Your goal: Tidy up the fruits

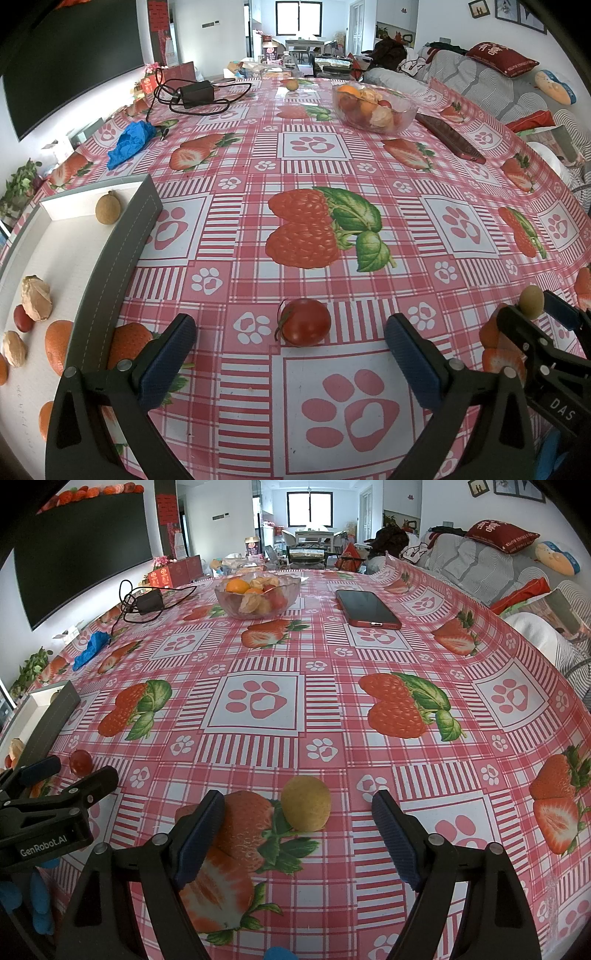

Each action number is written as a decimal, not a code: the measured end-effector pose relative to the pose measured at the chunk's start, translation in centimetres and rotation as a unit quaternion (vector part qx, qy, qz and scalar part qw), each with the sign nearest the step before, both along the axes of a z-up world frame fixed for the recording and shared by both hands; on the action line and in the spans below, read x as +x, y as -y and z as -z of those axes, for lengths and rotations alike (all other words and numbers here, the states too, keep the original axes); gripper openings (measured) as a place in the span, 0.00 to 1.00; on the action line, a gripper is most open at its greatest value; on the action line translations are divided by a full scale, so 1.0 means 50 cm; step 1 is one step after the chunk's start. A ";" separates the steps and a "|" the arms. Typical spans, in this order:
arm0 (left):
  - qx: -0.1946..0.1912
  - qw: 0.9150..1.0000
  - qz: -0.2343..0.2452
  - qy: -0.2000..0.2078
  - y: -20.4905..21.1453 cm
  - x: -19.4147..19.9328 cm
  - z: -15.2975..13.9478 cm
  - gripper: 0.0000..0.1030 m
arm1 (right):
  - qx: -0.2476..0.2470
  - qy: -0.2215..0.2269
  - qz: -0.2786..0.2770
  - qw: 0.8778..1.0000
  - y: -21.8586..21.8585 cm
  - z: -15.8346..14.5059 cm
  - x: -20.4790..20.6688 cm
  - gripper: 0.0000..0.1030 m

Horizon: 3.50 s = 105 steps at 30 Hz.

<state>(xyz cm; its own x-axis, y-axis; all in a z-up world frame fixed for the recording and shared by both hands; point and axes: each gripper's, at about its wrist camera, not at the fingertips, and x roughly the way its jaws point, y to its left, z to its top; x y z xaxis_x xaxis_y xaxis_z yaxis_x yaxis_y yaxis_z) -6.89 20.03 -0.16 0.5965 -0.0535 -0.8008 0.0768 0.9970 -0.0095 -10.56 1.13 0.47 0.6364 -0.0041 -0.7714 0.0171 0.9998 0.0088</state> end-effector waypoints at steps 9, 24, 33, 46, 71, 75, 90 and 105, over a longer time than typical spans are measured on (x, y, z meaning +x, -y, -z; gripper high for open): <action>0.000 1.000 0.000 0.000 0.001 0.000 0.000 0.99 | 0.000 0.000 0.000 1.000 0.000 0.000 0.000 0.80; 0.000 1.000 0.000 0.000 -0.001 0.000 0.000 0.99 | 0.001 0.000 0.000 1.000 0.000 0.000 0.000 0.80; 0.000 1.000 -0.001 -0.001 -0.001 0.000 0.001 0.99 | 0.001 0.001 0.000 1.000 0.001 0.000 -0.001 0.81; 0.000 1.000 -0.001 -0.001 0.001 0.000 0.000 0.99 | 0.002 0.001 0.000 1.000 0.001 -0.001 -0.001 0.81; 0.000 1.000 0.000 -0.001 0.002 0.001 0.000 1.00 | -0.006 -0.002 0.000 1.000 -0.003 0.000 0.001 0.81; 0.003 1.000 -0.005 -0.013 0.001 0.004 0.000 0.99 | -0.011 -0.009 -0.002 1.000 -0.007 -0.001 0.004 0.80; -0.072 0.995 0.053 -0.032 -0.016 -0.049 -0.067 0.25 | 0.054 -0.045 -0.028 0.997 0.010 -0.034 -0.033 0.25; -0.056 0.998 0.019 0.004 -0.184 -0.106 -0.174 0.25 | 0.086 -0.038 -0.084 0.992 -0.110 -0.127 -0.033 0.26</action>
